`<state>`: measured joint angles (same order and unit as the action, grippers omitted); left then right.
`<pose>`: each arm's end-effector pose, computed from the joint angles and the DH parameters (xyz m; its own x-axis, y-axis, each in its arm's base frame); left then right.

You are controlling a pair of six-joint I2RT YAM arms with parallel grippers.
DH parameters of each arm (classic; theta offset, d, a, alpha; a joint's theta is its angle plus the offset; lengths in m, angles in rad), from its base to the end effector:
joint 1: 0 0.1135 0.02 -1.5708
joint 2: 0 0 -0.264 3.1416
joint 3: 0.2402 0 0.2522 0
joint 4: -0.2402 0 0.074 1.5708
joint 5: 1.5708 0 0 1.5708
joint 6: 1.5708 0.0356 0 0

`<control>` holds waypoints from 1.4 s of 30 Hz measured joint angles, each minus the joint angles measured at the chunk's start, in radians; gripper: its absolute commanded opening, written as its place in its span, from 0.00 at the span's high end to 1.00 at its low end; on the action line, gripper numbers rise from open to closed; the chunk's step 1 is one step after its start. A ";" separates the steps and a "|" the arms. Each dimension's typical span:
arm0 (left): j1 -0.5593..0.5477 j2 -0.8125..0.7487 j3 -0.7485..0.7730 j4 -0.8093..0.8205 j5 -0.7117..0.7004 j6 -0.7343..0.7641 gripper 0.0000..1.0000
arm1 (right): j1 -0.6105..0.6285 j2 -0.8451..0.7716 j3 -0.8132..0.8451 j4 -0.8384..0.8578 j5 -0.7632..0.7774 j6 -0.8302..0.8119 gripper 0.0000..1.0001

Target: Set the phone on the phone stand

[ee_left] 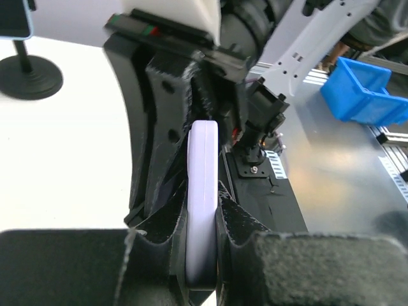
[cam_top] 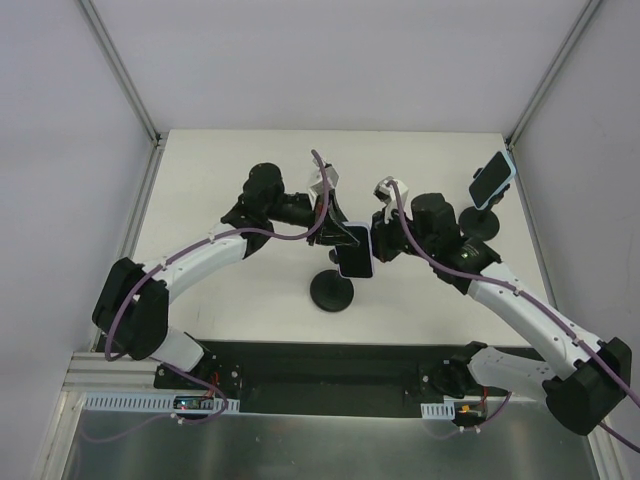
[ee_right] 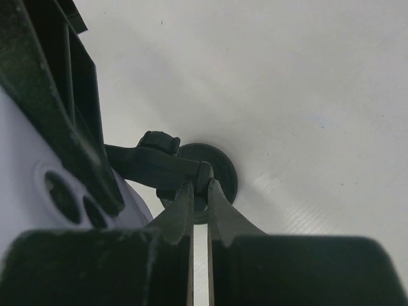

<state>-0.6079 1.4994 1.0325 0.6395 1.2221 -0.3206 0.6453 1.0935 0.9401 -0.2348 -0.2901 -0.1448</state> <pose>0.2532 -0.2170 0.3349 -0.1672 -0.0148 -0.9858 0.9509 -0.2666 -0.1573 0.1936 0.1585 0.3289 -0.1856 -0.3128 -0.9315 -0.8232 0.5671 -0.0264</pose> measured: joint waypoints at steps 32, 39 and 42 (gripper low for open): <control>-0.249 -0.192 0.130 -0.792 -1.045 0.298 1.00 | 0.253 -0.114 -0.119 0.116 0.615 0.119 1.00; -0.270 -0.118 0.221 -0.859 -1.146 0.146 1.00 | 0.340 -0.111 -0.120 0.102 0.835 0.148 1.00; -0.283 -0.099 0.242 -0.882 -1.178 0.116 1.00 | 0.387 -0.094 -0.120 0.100 0.924 0.144 1.00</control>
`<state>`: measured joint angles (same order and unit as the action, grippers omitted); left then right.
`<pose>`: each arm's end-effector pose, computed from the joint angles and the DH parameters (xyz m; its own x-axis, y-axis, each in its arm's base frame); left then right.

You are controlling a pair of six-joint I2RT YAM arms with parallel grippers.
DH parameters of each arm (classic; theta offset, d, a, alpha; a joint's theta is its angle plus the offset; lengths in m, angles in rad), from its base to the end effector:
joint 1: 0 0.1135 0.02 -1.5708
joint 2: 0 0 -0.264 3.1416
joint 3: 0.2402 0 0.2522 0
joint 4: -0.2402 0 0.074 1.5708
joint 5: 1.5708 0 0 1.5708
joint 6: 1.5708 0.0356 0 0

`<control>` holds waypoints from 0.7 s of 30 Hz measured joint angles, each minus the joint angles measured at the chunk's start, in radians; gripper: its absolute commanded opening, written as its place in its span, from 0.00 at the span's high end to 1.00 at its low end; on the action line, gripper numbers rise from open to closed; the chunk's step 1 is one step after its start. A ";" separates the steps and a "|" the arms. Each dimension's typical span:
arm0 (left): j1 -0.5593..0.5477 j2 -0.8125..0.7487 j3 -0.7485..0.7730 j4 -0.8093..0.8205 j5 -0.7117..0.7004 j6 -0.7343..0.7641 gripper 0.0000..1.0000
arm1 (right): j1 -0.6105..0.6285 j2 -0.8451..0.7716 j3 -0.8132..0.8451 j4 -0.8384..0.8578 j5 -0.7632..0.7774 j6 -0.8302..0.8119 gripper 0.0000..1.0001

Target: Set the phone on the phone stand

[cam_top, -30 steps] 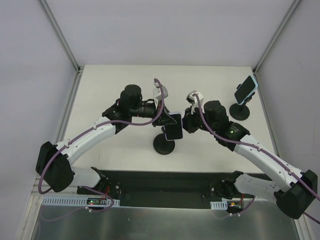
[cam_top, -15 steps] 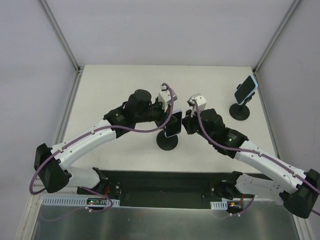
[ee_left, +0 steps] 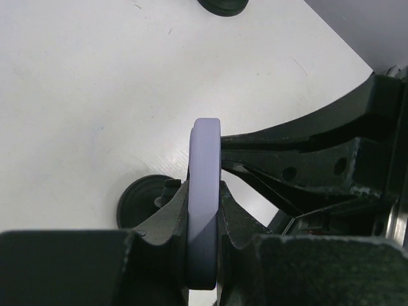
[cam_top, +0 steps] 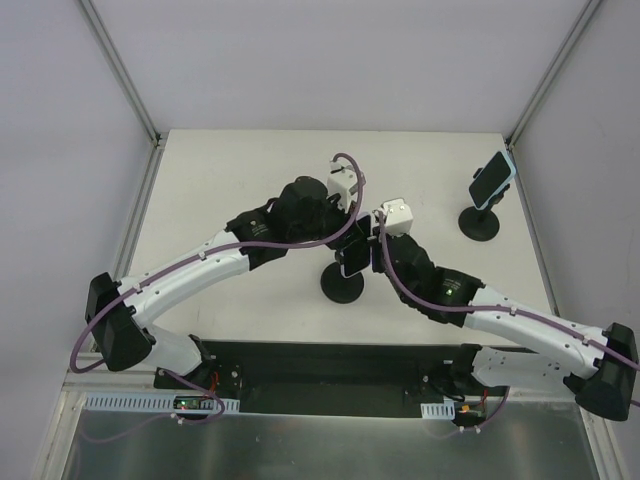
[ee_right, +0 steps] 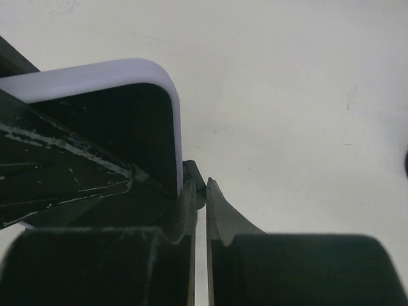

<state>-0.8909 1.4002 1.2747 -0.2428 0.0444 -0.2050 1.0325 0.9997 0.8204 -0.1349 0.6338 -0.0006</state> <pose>0.2050 -0.2560 0.3631 -0.3851 0.1528 -0.9102 0.7400 0.6404 -0.2056 0.1343 0.1838 0.3192 -0.1582 -0.2659 -0.9509 -0.4032 0.8965 -0.1836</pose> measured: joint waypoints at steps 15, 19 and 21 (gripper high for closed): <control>-0.006 -0.048 -0.062 0.007 0.035 -0.023 1.00 | 0.255 0.164 0.087 -0.081 0.430 -0.064 1.00; 0.016 -0.061 -0.093 0.044 0.052 -0.027 1.00 | 0.255 0.242 0.144 -0.120 0.472 -0.055 1.00; 0.025 -0.060 -0.093 0.046 0.054 -0.036 1.00 | 0.255 0.276 0.162 -0.125 0.500 -0.051 1.00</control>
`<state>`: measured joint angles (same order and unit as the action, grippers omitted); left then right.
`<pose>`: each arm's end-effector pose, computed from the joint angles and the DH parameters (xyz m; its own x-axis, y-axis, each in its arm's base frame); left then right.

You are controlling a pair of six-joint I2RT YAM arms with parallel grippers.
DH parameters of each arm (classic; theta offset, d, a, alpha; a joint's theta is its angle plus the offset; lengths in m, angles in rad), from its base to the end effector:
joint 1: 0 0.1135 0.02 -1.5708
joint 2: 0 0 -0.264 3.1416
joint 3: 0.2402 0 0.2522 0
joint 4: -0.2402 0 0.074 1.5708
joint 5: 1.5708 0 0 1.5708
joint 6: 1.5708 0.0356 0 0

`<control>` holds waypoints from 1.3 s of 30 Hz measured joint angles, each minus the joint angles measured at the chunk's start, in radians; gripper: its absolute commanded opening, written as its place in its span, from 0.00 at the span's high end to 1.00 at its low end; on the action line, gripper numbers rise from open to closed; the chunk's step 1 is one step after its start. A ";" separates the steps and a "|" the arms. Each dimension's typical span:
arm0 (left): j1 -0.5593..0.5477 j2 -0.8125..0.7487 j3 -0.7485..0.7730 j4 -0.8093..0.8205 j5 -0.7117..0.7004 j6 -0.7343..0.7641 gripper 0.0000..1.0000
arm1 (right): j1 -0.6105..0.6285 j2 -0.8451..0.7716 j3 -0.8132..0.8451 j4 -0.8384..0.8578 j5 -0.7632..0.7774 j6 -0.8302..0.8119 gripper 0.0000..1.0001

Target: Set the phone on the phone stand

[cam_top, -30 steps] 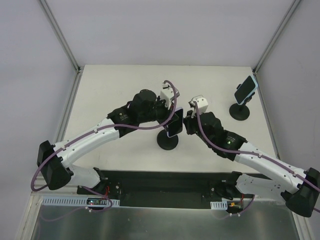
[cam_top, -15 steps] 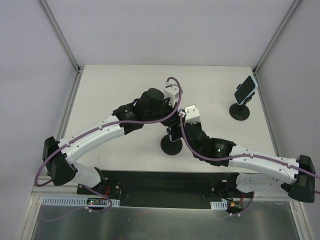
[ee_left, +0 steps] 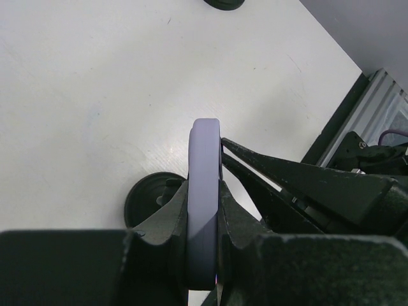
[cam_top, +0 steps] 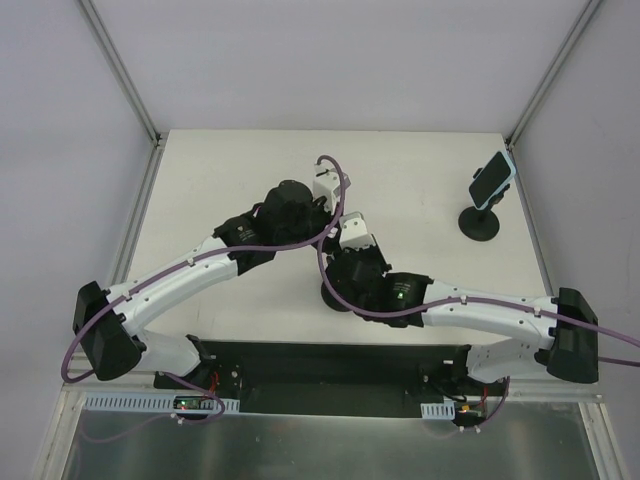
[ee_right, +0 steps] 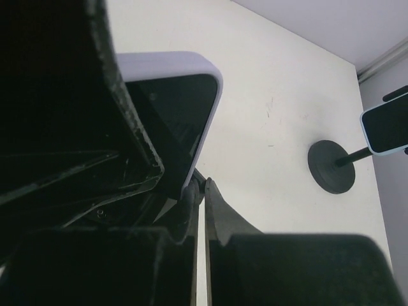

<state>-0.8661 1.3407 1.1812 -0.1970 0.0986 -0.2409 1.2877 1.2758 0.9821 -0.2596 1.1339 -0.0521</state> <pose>0.2006 -0.2413 0.3527 -0.4147 0.1212 -0.9019 0.7403 0.6212 -0.2569 0.1066 0.2511 0.3058 -0.1366 -0.5486 -0.8248 -0.1983 0.8310 -0.5198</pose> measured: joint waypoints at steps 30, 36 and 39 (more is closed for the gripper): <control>0.024 -0.005 -0.068 0.148 0.018 0.100 1.00 | -0.156 -0.469 -0.158 0.120 -0.526 -0.148 0.27; 0.044 -0.035 -0.100 0.163 0.132 0.188 1.00 | -0.644 -0.493 -0.163 0.051 -1.166 -0.132 0.24; 0.063 -0.062 -0.120 0.162 0.194 0.220 1.00 | -0.783 -0.392 -0.142 0.041 -1.492 -0.124 0.22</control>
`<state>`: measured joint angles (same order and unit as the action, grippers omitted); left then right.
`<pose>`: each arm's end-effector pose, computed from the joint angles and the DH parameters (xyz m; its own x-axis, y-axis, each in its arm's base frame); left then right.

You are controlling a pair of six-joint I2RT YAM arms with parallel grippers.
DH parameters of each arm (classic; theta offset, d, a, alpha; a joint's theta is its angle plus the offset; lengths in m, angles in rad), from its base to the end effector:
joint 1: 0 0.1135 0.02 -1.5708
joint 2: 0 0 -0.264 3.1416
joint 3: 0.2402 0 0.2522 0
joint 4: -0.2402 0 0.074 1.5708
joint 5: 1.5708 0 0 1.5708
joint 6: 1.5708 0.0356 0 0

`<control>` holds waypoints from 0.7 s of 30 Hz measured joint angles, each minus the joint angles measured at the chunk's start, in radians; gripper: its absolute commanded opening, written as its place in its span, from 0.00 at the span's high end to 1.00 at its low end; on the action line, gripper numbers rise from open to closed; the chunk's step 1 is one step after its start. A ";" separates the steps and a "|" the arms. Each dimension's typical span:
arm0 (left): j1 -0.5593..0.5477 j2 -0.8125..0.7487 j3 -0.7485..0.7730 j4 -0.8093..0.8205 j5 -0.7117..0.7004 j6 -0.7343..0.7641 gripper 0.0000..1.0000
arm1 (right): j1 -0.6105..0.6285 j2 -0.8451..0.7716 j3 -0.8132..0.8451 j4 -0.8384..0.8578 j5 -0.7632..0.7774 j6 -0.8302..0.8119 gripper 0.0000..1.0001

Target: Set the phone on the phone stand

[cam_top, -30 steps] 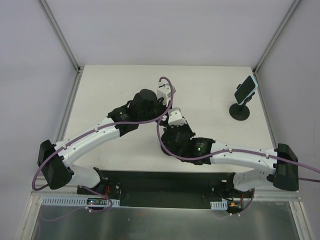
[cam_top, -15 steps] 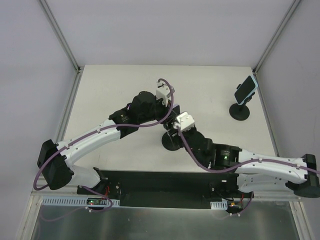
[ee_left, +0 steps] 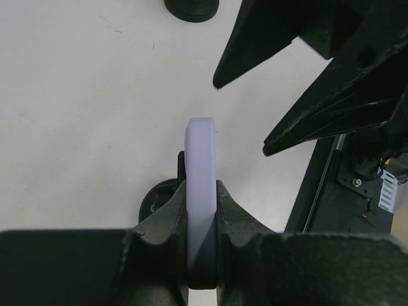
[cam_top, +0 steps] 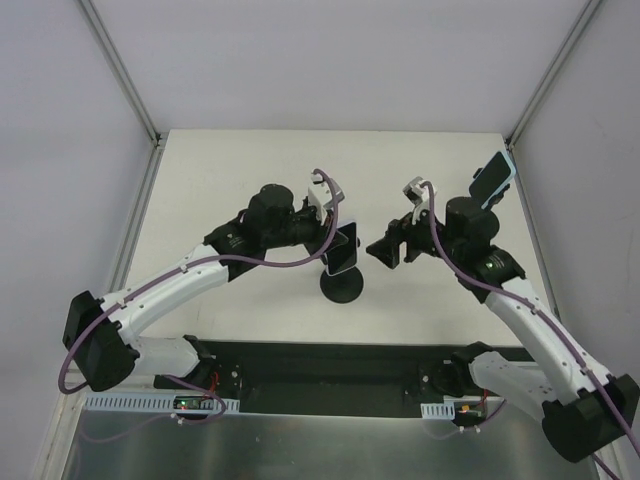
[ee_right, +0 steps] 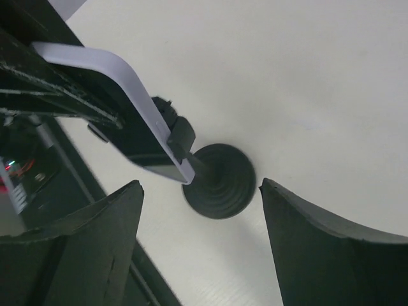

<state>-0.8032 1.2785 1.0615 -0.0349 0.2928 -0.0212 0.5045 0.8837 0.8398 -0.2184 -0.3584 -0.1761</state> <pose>0.2014 -0.2235 0.3452 -0.1918 0.1695 -0.9667 0.8792 0.4674 -0.0924 0.1722 0.1093 0.3390 -0.0922 -0.2383 -0.9668 -0.7774 0.6239 -0.0796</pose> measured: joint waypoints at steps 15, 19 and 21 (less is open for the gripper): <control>0.052 -0.170 -0.201 0.162 0.218 0.038 1.00 | -0.071 0.352 0.039 0.306 -0.663 0.086 0.23; 0.052 -0.189 -0.211 0.168 0.254 0.050 1.00 | -0.071 0.386 0.041 0.315 -0.690 0.065 0.26; 0.053 -0.187 -0.211 0.171 0.267 0.056 1.00 | -0.063 0.399 0.042 0.327 -0.706 0.059 0.28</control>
<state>-0.7506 1.0912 0.8509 0.1356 0.5602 0.0353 0.4412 1.2831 0.8818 0.1081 -1.0641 -0.1169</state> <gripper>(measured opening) 0.123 0.750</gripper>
